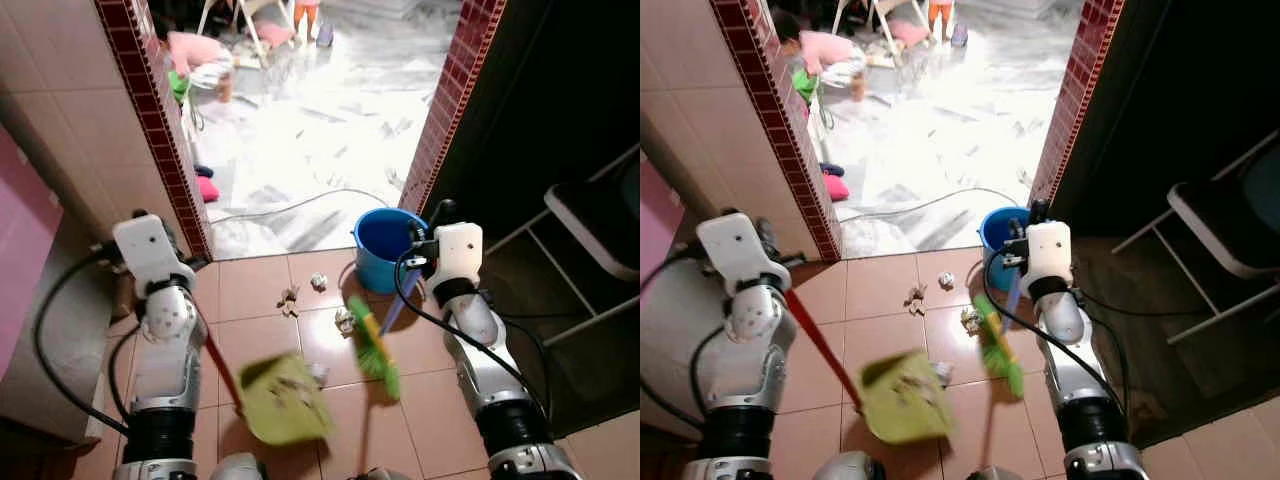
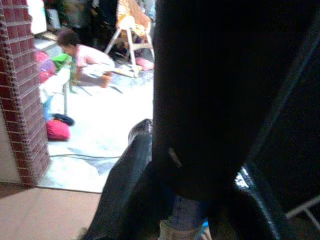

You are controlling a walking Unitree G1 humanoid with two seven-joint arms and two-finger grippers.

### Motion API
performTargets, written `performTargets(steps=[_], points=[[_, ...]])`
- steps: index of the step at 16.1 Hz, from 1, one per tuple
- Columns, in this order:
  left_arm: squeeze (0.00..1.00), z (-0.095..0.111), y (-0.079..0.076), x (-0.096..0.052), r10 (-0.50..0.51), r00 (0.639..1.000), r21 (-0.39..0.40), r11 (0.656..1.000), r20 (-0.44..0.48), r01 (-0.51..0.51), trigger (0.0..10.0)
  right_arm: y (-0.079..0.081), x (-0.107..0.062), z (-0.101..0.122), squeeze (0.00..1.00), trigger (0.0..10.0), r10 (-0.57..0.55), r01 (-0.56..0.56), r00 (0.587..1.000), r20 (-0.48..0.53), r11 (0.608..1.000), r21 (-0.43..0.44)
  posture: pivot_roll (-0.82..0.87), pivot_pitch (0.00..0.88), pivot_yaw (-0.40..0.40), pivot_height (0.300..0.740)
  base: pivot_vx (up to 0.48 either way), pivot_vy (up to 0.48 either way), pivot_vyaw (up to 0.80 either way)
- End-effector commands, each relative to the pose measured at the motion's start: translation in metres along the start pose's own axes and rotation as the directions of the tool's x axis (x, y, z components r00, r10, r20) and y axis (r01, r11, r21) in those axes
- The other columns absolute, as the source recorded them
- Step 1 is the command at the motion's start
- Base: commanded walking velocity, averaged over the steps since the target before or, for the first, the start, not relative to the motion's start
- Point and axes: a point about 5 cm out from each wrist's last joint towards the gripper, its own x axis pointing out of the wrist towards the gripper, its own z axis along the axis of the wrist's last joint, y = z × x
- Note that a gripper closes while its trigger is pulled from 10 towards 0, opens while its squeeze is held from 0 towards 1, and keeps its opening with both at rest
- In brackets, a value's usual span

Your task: Sweep floor

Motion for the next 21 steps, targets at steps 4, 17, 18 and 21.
performTargets(steps=[4,17,18,21], points=[[0.00,0.050,0.006,0.011,0.045,0.980,0.017,0.999,0.196,-0.050,10.0,-0.020,0.001,-0.014,0.00,10.0,-0.124,0.123,0.985,-0.117,0.992,-0.017,-0.04,0.000,-0.020,0.740,0.000,0.000,0.00],[0.00,0.052,0.001,-0.003,-0.022,0.983,0.018,1.000,0.184,0.019,10.0,0.000,0.026,0.002,0.00,10.0,-0.041,0.096,0.991,-0.126,0.879,0.466,-0.01,0.000,-0.031,0.740,0.000,0.000,0.00],[0.00,0.052,0.001,-0.003,-0.023,0.983,0.017,1.000,0.184,0.021,10.0,-0.001,0.027,0.003,0.00,10.0,-0.049,0.098,0.992,-0.119,0.884,0.458,-0.02,0.000,-0.030,0.740,0.000,0.000,0.00],[0.00,0.054,-0.002,-0.002,-0.026,0.982,0.009,1.000,0.185,0.025,10.0,-0.009,0.030,0.014,0.00,10.0,-0.067,0.083,0.996,-0.054,0.921,0.380,-0.02,0.000,-0.029,0.740,0.000,0.000,0.00]])
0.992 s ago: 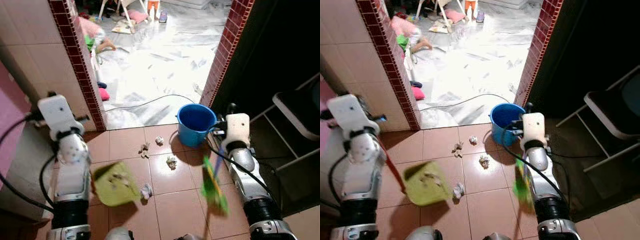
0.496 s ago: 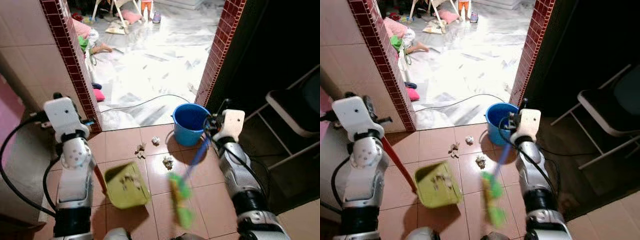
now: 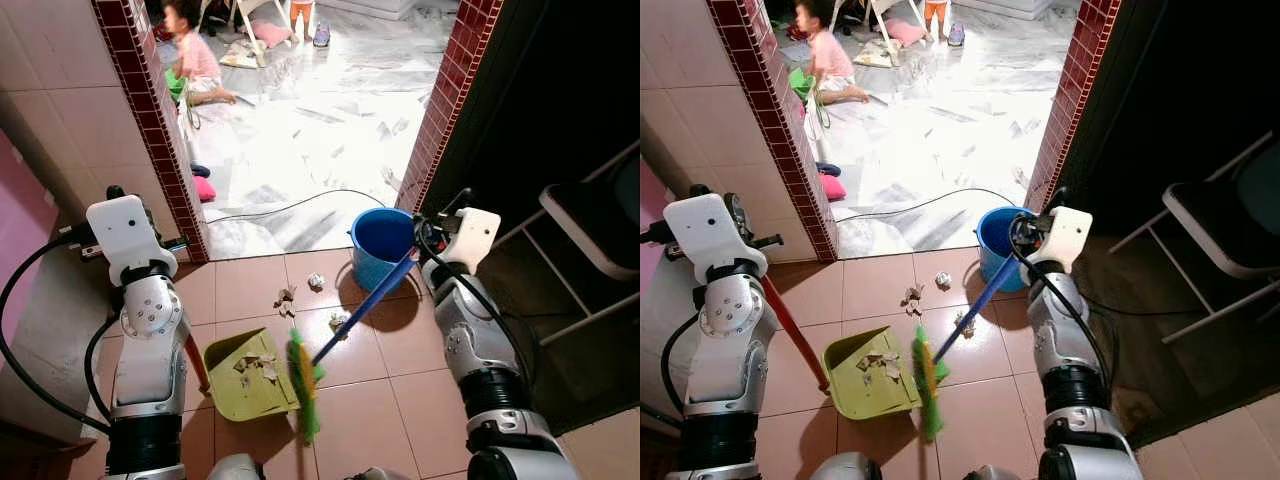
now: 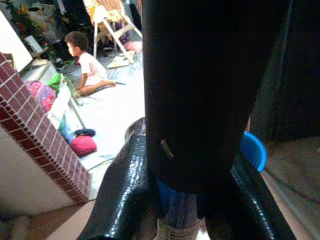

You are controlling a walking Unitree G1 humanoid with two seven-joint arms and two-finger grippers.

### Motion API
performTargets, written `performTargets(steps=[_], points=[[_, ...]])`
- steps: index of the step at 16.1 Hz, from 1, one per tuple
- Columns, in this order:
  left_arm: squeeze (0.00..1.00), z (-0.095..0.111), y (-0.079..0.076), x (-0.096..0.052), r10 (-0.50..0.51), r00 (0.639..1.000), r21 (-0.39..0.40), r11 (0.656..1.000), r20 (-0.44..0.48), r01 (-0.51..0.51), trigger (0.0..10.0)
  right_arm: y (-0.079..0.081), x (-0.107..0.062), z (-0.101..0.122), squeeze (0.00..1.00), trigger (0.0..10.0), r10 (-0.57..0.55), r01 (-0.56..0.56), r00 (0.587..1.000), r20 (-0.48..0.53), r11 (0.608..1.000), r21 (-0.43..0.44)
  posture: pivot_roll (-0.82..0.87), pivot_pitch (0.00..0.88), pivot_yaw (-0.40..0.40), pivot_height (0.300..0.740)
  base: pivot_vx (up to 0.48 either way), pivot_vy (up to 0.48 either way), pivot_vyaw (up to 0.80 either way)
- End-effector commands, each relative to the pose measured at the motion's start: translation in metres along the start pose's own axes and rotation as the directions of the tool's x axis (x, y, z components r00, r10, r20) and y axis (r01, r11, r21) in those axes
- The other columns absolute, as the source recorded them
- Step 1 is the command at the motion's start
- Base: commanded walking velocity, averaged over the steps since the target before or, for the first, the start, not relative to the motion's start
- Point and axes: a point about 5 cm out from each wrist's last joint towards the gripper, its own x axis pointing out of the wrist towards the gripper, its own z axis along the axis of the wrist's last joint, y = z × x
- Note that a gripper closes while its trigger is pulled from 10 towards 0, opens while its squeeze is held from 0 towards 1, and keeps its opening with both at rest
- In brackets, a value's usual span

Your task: Sweep floor

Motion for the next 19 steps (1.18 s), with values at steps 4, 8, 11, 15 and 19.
performTargets(steps=[4,8,11,15,19], points=[[0.00,0.025,-0.015,0.002,-0.076,0.992,-0.063,0.995,0.100,0.082,10.0,0.008,0.004,0.048,0.00,10.0,0.134,-0.067,0.970,0.204,0.949,-0.308,-0.03,0.000,-0.029,0.740,0.000,0.000,0.00],[0.00,0.033,-0.026,-0.002,-0.154,0.976,-0.066,0.984,0.155,0.166,10.0,0.015,-0.013,0.051,0.00,10.0,0.220,-0.113,0.947,0.232,0.909,-0.401,-0.04,0.000,-0.030,0.740,0.000,0.000,0.00],[0.00,0.036,-0.030,0.001,-0.170,0.970,-0.078,0.980,0.172,0.185,10.0,0.014,-0.028,0.025,0.00,10.0,0.236,-0.153,0.960,0.154,0.896,-0.417,-0.05,0.000,-0.029,0.740,0.000,0.000,0.00],[0.00,0.046,-0.029,0.012,-0.157,0.965,-0.086,0.980,0.208,0.178,10.0,0.007,-0.033,0.017,0.00,10.0,0.194,-0.111,0.972,0.133,0.877,-0.467,-0.05,0.000,-0.025,0.740,0.000,0.000,0.00],[0.00,0.059,-0.028,0.022,-0.144,0.957,-0.093,0.981,0.253,0.172,10.0,0.010,-0.030,0.016,0.00,10.0,0.190,-0.117,0.973,0.128,0.893,-0.435,-0.05,0.000,-0.023,0.740,0.393,0.000,0.00]])
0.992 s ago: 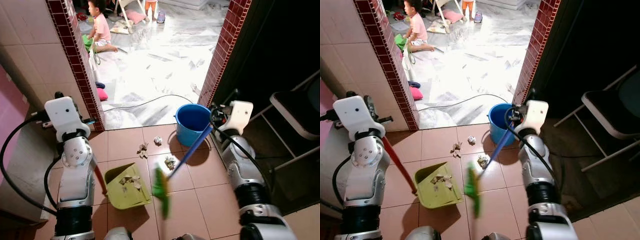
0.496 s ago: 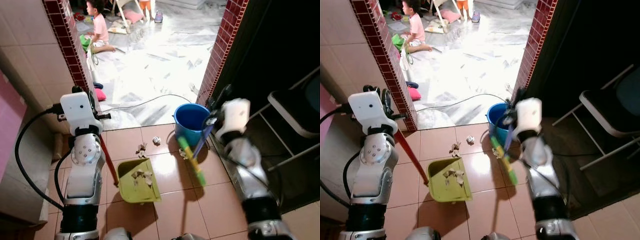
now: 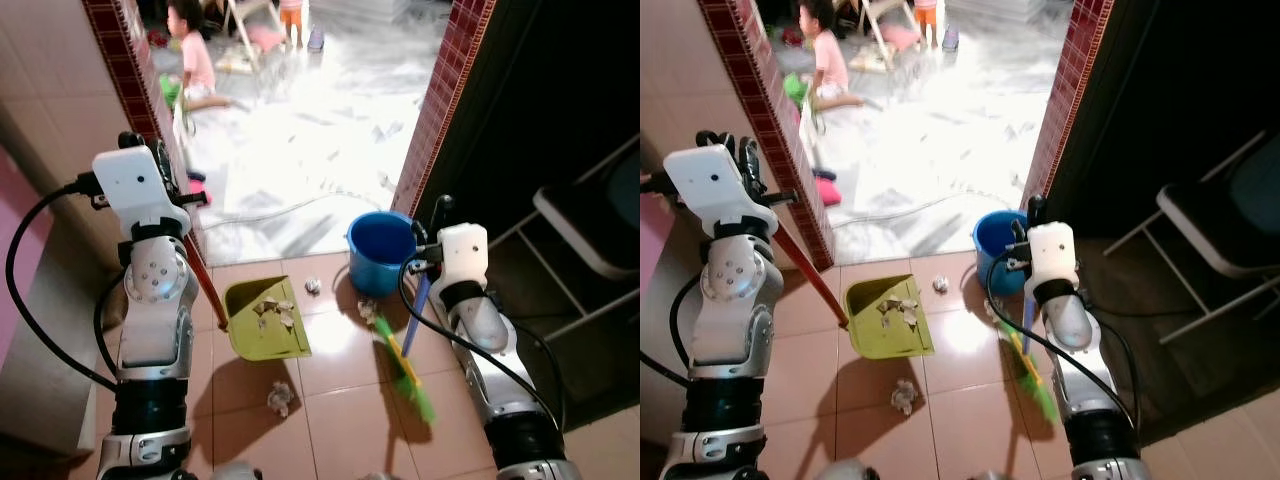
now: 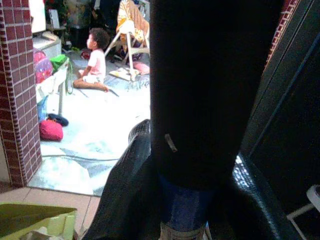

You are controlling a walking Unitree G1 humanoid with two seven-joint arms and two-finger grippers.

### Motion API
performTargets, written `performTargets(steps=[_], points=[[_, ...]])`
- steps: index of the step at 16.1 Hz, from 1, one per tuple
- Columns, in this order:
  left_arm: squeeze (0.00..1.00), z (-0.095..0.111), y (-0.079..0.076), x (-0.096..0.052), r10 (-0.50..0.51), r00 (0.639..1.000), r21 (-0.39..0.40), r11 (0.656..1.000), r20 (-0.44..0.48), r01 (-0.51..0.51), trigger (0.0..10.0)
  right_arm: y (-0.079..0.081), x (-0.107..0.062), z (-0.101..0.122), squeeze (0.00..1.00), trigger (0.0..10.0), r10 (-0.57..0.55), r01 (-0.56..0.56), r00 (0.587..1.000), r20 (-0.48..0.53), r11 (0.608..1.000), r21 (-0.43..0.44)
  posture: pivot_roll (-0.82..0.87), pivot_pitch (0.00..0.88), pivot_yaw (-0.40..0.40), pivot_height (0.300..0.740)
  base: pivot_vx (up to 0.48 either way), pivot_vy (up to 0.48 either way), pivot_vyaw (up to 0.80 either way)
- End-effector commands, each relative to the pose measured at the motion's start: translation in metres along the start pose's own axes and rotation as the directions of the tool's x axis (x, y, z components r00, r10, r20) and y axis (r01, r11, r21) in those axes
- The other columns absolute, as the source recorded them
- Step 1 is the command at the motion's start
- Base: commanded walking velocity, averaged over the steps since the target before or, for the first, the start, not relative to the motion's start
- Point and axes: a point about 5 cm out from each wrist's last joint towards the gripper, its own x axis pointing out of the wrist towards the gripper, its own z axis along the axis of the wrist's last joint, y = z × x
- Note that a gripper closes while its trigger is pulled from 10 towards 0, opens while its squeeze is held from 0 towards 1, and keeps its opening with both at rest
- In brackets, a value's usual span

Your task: Sweep floor

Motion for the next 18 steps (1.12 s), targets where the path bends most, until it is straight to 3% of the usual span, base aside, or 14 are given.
performTargets(steps=[1,10,12,18], points=[[0.00,0.018,-0.003,0.006,0.002,0.996,-0.027,1.000,0.085,0.000,10.0,0.002,0.005,0.012,0.00,10.0,0.013,-0.013,0.999,0.052,1.000,-0.009,-0.05,0.000,-0.024,0.740,0.412,0.000,0.00],[0.00,0.059,-0.004,0.026,0.049,0.977,-0.098,0.995,0.209,-0.029,10.0,0.012,0.002,0.002,0.00,10.0,0.048,-0.048,0.999,0.013,0.998,-0.037,-0.05,0.000,-0.024,0.740,0.420,0.000,0.00],[0.00,0.075,-0.013,0.038,0.042,0.966,-0.131,0.991,0.257,-0.008,10.0,0.024,-0.009,-0.028,0.00,10.0,0.152,-0.157,0.976,-0.153,0.987,-0.019,-0.05,0.000,-0.020,0.740,0.431,0.000,0.00],[0.00,0.089,-0.023,0.046,0.027,0.957,-0.165,0.986,0.288,0.022,10.0,0.034,-0.022,-0.043,0.00,10.0,0.207,-0.211,0.957,-0.204,0.977,0.003,-0.06,0.000,-0.011,0.740,0.436,0.000,0.00]])
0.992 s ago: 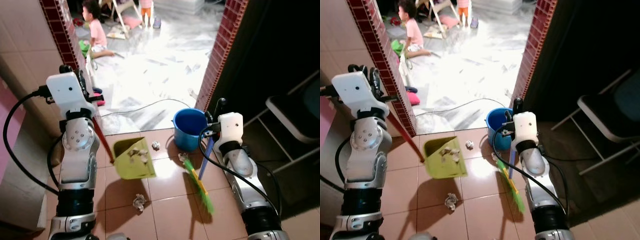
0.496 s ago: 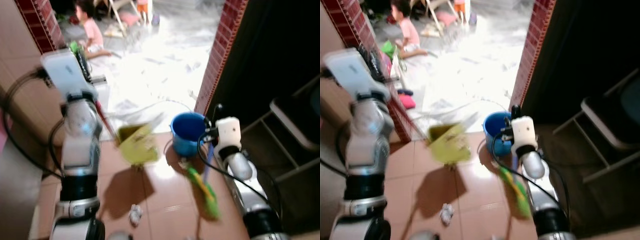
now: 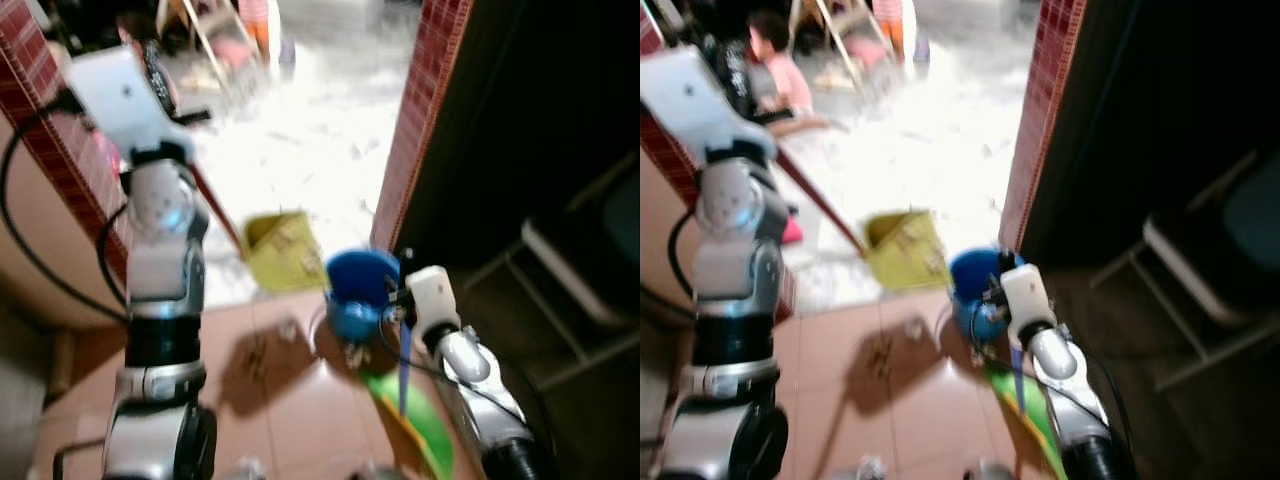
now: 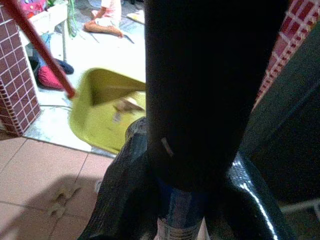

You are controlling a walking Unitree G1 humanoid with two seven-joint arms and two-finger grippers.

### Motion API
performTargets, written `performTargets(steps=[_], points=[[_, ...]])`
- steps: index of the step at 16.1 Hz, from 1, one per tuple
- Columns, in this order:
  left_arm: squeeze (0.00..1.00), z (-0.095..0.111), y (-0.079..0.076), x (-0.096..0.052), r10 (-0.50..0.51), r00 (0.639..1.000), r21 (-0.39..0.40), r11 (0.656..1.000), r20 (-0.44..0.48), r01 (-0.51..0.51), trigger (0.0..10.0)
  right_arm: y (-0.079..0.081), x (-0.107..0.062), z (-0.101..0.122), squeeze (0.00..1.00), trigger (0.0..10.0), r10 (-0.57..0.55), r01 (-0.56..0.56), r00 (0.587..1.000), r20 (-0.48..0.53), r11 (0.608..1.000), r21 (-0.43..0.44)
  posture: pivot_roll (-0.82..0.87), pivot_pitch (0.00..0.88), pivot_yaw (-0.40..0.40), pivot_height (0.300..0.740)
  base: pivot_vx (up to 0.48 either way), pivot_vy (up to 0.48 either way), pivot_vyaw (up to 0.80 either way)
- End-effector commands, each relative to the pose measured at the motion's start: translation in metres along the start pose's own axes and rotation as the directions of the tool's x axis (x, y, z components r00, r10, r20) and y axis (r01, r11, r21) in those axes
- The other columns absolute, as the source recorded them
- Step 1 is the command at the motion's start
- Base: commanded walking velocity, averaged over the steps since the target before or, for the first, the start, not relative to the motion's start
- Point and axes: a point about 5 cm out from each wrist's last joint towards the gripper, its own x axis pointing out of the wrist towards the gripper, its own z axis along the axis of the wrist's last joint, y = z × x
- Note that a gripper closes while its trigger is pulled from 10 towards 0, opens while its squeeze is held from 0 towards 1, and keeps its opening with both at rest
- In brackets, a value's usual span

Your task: Sweep floor

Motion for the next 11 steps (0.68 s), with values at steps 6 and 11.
performTargets(steps=[6,11], points=[[0.00,0.017,-0.015,0.007,-0.029,0.995,-0.049,0.998,0.094,0.033,10.0,0.004,0.006,0.006,0.00,10.0,0.030,-0.030,1.000,0.008,1.000,-0.005,-0.06,0.000,-0.012,0.740,0.334,0.000,0.00],[0.00,0.006,-0.029,0.002,-0.091,0.994,-0.088,0.991,0.064,0.097,10.0,0.005,0.007,0.005,0.00,10.0,0.032,-0.032,0.999,0.003,0.999,-0.005,-0.06,0.000,-0.010,0.740,0.051,0.000,0.00]])
